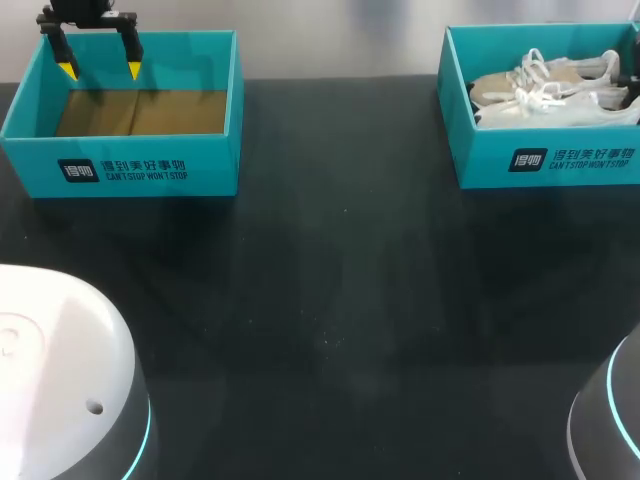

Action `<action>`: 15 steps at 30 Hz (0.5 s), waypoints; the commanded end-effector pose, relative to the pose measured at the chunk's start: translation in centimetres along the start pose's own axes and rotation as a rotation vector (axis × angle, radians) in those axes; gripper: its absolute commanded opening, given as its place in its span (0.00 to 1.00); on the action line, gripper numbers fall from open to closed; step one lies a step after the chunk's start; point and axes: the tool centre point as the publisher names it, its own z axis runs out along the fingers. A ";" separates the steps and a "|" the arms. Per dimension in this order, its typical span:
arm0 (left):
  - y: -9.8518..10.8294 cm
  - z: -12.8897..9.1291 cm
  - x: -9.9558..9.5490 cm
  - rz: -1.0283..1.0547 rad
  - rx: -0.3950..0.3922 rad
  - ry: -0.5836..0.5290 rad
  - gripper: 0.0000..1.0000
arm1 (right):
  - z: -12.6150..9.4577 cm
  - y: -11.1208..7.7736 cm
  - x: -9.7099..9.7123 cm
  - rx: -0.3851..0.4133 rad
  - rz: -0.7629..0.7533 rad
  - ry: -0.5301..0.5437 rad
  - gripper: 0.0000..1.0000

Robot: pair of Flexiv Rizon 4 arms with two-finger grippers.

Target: Take the shoe out of the shoebox, open the shoe tongue, remove and reinsert the insole, then place the shoe into the shoebox

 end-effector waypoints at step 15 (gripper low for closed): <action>0.0 0.0 0.0 0.000 0.000 0.000 1.00 | -6.5 -0.5 -0.9 -0.054 0.058 -0.018 0.00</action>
